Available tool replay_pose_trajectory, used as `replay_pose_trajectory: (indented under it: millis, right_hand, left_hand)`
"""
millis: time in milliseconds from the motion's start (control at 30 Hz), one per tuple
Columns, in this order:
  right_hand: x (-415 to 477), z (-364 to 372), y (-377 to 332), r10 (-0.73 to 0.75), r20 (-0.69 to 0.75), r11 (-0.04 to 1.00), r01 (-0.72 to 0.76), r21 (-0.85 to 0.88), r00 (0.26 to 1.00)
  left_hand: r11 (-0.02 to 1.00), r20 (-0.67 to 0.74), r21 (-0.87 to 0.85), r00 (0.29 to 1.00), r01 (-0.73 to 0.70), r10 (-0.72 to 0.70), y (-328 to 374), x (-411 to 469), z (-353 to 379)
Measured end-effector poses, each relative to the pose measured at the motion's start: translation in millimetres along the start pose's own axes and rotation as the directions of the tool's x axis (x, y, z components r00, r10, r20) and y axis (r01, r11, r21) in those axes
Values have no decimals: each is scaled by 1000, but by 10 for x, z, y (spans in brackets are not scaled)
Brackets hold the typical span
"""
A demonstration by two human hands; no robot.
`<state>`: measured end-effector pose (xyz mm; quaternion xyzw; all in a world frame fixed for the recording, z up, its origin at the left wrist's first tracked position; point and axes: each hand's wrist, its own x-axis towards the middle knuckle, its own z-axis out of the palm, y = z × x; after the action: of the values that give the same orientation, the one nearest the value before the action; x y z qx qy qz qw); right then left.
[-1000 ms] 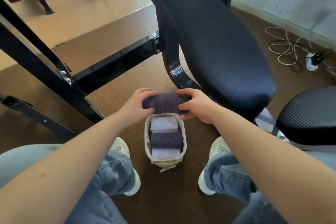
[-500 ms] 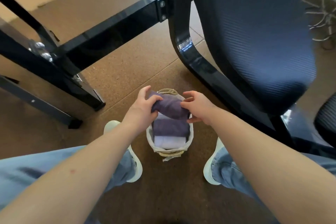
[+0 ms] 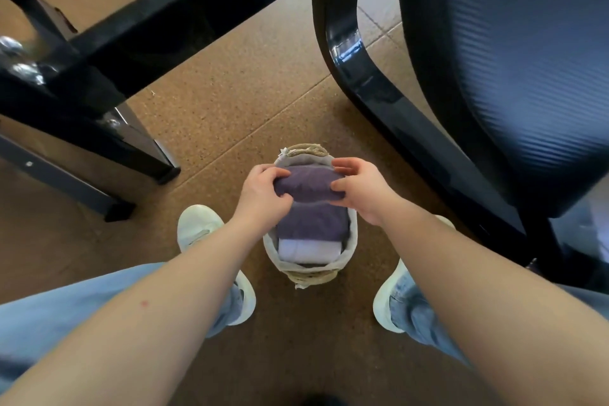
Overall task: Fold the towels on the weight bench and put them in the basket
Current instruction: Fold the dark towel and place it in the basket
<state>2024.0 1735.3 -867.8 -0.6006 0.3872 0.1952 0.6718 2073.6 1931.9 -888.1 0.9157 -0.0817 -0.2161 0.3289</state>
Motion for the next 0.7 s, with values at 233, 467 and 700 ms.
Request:
replay_pose_trajectory:
  millis: [233, 467, 700]
  right_hand:
    - [236, -56, 136, -196, 42, 833, 189, -519, 980]
    - [352, -19, 329, -334, 118, 578, 302, -758, 935]
    - [484, 100, 560, -429, 106, 495, 332, -803, 897]
  left_hand:
    - [955, -14, -242, 984, 169, -178, -47, 113, 108]
    - [998, 46, -55, 999, 8, -6, -145, 320, 325]
    - [977, 42, 148, 988, -151, 146, -328, 374, 531]
